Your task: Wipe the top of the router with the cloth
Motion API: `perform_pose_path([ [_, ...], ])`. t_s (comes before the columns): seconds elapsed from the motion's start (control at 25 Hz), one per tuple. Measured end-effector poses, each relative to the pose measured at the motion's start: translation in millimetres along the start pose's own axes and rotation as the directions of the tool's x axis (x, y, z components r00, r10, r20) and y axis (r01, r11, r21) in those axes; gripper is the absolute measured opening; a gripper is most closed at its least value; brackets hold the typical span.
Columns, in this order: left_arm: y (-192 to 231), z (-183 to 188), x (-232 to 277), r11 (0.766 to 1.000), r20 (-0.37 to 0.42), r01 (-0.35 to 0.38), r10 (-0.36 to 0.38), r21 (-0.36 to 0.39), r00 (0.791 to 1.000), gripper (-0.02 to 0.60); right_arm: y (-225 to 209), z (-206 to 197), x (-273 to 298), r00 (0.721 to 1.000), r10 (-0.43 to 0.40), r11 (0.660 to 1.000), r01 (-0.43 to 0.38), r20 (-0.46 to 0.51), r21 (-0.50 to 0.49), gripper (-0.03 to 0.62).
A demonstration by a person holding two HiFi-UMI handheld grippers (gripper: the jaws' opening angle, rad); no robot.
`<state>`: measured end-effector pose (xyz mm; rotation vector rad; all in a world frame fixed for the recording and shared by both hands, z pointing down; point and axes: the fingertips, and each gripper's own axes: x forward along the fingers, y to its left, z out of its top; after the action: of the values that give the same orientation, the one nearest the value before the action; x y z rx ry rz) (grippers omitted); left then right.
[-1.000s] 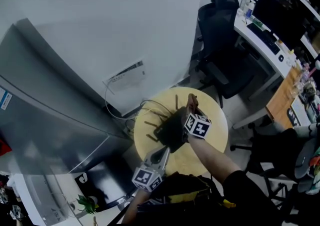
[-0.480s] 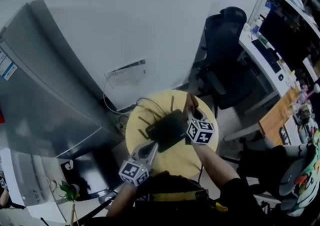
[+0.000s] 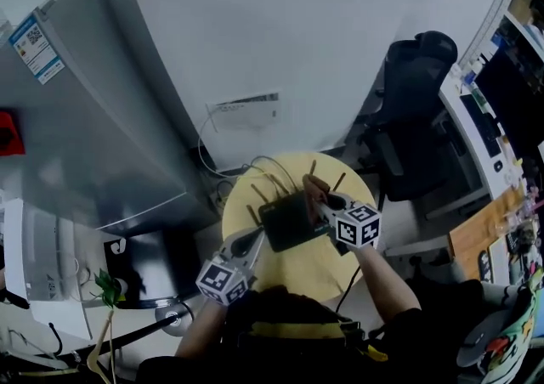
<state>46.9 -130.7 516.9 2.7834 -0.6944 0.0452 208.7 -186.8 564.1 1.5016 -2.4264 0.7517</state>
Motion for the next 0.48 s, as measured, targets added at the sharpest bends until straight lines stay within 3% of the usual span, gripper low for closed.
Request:
perform_pose_path([
  [0.08,4,-2,-8,0.999,0.005,-0.039,0.039,0.0,0.999,0.0,13,-16,20,0.994,0.068,0.998,-0.066,-0.086,0.026,0.061],
  [0.2,11,-6,-23,0.994,0.012,-0.112,0.112,-0.008,0.994,0.0,35,-50,51,0.956,0.159,0.987,-0.147,-0.248,0.066,0.061],
  [0.32,18,-10,-43,0.982,0.012,-0.186,0.186,-0.025,0.982,0.0,55,-77,78,0.907,0.2,0.979,-0.172,-0.37,0.108,0.061],
  [0.48,31,-14,-72,0.954,0.025,-0.295,0.297,-0.047,0.955,0.0,65,-102,109,0.863,0.246,0.957,-0.145,-0.442,0.251,0.061],
])
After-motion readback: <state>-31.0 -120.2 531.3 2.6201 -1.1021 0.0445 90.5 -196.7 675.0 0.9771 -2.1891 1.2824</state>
